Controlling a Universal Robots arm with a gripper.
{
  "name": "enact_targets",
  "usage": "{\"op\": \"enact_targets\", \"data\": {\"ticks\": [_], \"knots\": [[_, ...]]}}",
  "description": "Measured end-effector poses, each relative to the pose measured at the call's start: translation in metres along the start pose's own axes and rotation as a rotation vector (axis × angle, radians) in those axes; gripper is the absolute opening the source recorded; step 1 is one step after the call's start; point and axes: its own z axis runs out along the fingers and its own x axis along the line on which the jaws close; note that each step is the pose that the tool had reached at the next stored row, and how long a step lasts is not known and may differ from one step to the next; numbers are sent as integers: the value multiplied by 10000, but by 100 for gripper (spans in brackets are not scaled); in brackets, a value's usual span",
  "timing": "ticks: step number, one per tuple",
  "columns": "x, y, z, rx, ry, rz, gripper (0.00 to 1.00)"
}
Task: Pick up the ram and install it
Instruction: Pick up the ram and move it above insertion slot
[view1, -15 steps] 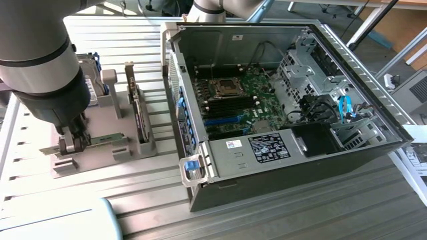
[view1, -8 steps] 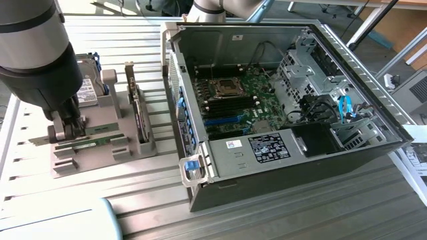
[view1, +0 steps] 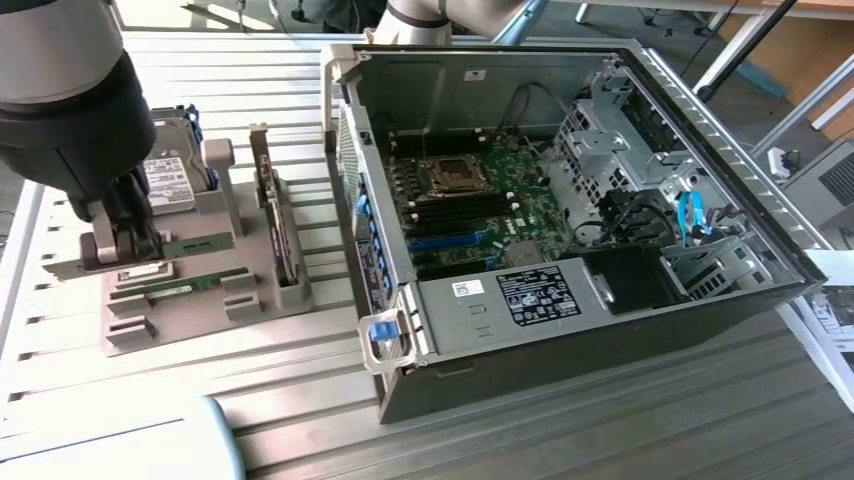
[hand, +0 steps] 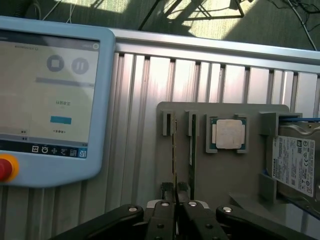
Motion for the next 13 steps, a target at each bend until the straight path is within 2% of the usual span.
{"op": "enact_targets", "data": {"ticks": [13], "knots": [[-8, 8, -279, 0, 0, 0, 13]]}}
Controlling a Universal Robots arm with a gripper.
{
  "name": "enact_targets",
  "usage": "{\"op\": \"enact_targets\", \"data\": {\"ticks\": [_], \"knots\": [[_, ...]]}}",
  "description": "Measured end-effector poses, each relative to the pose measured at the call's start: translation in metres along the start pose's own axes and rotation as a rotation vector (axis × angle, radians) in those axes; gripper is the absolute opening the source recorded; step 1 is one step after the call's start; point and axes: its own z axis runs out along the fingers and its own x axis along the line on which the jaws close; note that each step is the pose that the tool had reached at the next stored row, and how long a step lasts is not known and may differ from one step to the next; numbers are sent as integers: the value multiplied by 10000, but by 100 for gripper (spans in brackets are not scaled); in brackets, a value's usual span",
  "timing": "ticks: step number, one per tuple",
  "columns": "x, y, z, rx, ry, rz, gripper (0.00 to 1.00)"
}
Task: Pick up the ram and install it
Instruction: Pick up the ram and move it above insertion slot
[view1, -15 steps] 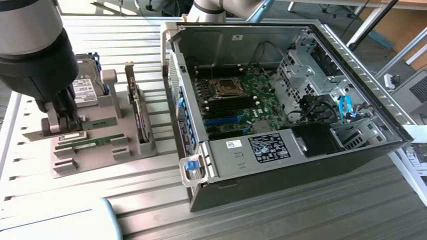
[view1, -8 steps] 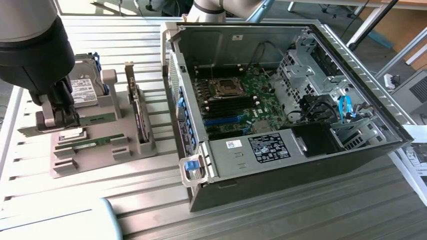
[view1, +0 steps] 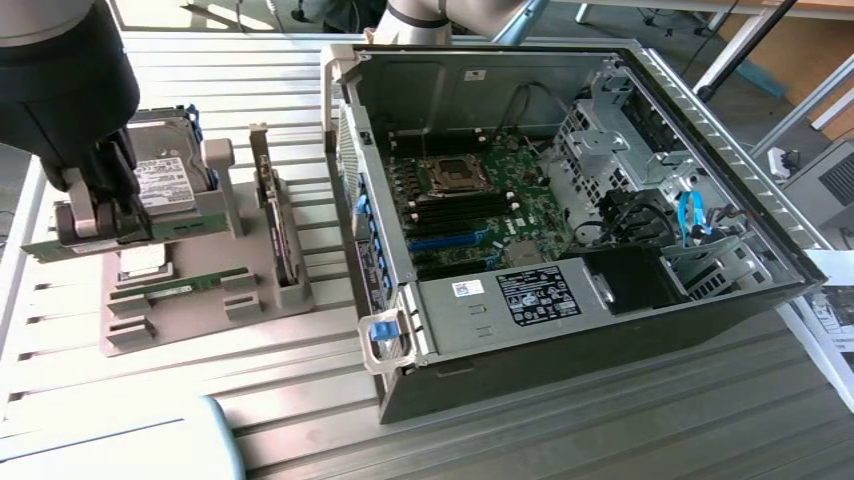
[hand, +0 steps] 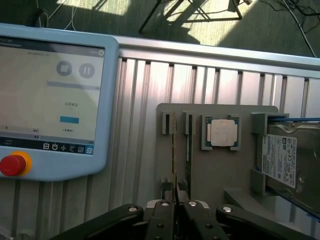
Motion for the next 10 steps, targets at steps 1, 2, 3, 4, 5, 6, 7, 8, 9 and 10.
{"op": "enact_targets", "data": {"ticks": [1, 2, 3, 4, 5, 6, 7, 8, 9, 10], "knots": [[-1, 1, -25, -1, 0, 0, 13], [-1, 1, -45, 0, 0, 0, 13], [-2, 2, -65, 1, 0, 0, 13], [-2, 2, -81, 0, 0, 0, 13], [-3, 3, -100, 0, -1, 0, 13], [-3, 3, -113, 0, 0, 0, 13], [-3, 3, -126, 0, 0, 0, 13], [-4, 4, -139, 0, 0, 0, 13], [-4, 4, -153, 0, 0, 0, 13], [-4, 4, -162, 0, 0, 0, 13]]}}
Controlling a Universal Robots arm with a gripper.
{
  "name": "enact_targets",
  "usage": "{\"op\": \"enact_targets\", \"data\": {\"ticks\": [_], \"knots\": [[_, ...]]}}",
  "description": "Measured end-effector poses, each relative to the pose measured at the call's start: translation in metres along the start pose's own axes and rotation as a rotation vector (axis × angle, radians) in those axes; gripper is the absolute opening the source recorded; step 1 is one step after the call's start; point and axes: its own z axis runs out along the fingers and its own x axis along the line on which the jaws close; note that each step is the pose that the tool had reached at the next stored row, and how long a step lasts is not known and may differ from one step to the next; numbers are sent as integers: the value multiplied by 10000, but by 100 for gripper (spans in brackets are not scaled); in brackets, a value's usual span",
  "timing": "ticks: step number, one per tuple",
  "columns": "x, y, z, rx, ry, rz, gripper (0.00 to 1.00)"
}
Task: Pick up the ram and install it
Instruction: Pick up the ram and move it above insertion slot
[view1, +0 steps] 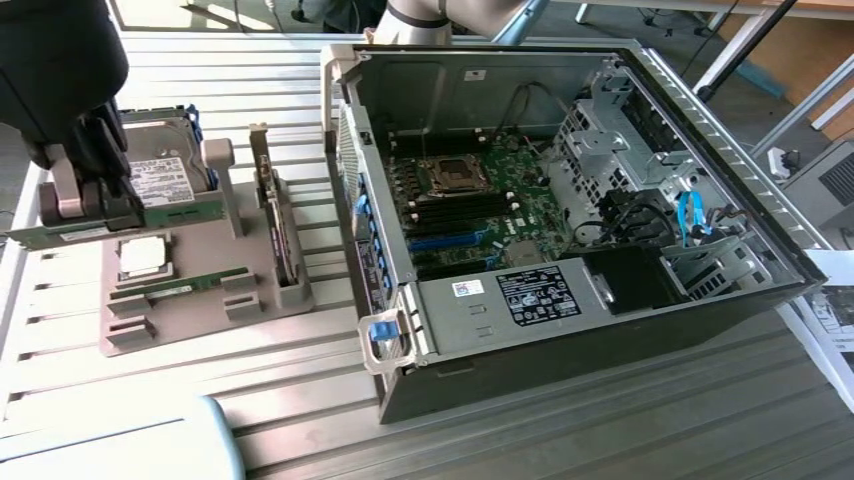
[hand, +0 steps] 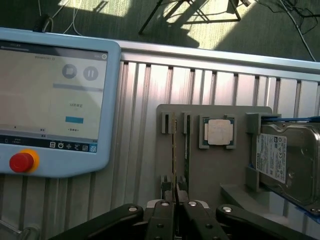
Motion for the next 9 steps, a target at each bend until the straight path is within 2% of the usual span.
{"op": "enact_targets", "data": {"ticks": [9], "knots": [[-3, 2, -104, -1, 1, 0, 13]]}}
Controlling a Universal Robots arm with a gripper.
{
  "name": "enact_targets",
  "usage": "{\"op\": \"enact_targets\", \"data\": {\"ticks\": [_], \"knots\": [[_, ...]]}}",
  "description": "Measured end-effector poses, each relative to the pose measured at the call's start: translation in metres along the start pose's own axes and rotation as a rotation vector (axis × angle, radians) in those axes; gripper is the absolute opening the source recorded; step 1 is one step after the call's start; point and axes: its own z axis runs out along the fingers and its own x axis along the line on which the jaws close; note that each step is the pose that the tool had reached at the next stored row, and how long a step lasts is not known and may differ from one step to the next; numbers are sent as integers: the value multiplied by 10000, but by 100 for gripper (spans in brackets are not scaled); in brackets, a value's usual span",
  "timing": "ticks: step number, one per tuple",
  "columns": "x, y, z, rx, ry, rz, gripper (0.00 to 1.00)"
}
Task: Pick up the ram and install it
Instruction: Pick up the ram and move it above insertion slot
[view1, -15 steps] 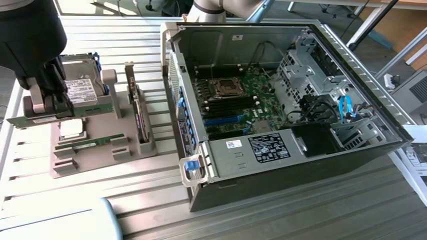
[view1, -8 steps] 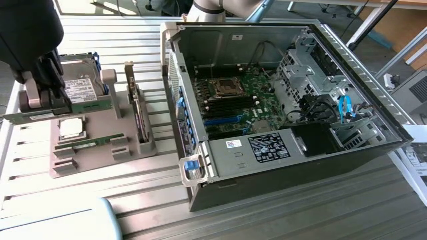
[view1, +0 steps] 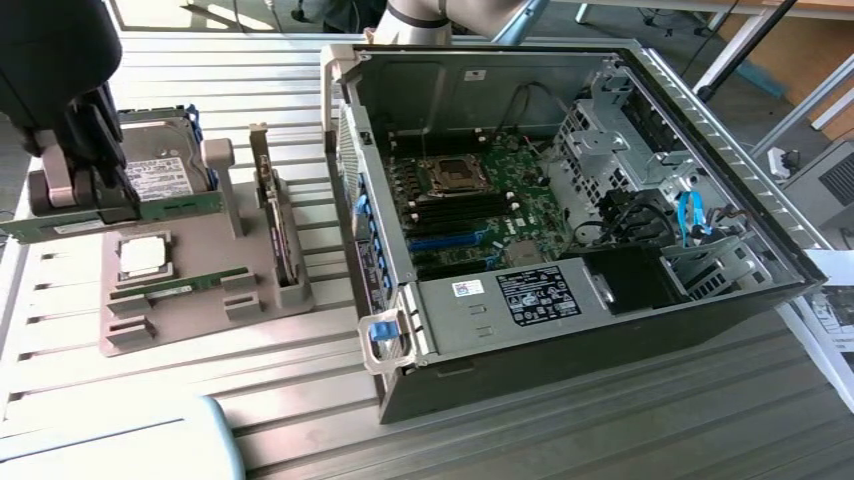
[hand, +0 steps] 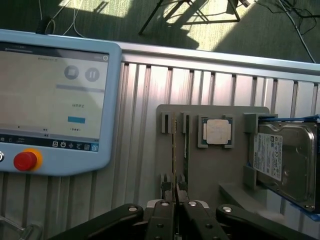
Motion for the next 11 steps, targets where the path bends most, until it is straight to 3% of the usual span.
{"op": "enact_targets", "data": {"ticks": [11], "knots": [[0, -2, -24, 1, -1, 0, 13]]}}
